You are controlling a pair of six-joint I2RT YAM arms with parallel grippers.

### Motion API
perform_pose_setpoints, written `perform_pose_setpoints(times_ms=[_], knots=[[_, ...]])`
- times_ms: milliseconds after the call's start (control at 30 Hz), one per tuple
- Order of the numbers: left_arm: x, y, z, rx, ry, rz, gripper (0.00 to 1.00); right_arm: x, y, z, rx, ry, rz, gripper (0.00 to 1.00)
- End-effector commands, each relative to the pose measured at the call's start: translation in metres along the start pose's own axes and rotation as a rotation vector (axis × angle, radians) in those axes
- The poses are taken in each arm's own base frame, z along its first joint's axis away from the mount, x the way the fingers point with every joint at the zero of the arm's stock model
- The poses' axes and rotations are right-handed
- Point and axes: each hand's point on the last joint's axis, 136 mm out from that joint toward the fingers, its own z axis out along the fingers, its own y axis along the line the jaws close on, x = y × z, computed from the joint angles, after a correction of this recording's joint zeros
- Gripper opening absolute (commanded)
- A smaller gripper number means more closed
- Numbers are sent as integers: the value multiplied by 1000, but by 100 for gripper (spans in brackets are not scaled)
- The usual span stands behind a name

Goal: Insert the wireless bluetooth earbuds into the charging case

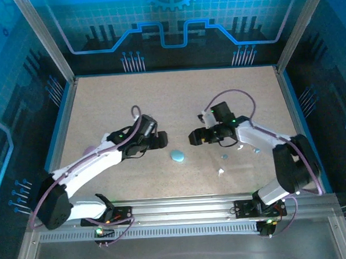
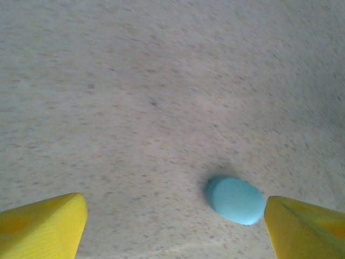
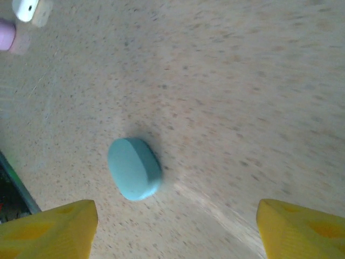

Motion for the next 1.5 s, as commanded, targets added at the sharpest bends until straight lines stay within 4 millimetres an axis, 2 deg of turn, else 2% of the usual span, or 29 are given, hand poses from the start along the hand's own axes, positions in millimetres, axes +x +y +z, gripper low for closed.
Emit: perform_pose_setpoints(times_ms=[0, 167, 267, 533, 800, 1067, 1200, 1333, 1467], knots=[[-13, 18, -16, -23, -97, -73, 88, 2, 25, 22, -64, 68, -51, 78], [-18, 36, -32, -60, -158, -93, 89, 17, 37, 55, -80, 172, -57, 76], [-21, 44, -39, -85, -187, -97, 91, 25, 41, 64, -86, 205, -62, 74], [-25, 52, -48, -104, -221, -72, 92, 52, 58, 72, -102, 280, -85, 71], [-25, 60, -54, -111, -242, -65, 92, 75, 93, 82, -146, 336, -142, 72], [-24, 82, -74, -145, -320, -111, 94, 63, 128, 102, -155, 335, -262, 73], [-25, 89, -83, -148, -355, -126, 94, 45, 121, 91, -81, 269, -339, 71], [-26, 94, -90, -154, -383, -131, 95, 12, 111, 74, -71, 193, -388, 71], [-28, 92, -92, -148, -392, -117, 95, -3, 98, 82, -37, 238, -456, 72]])
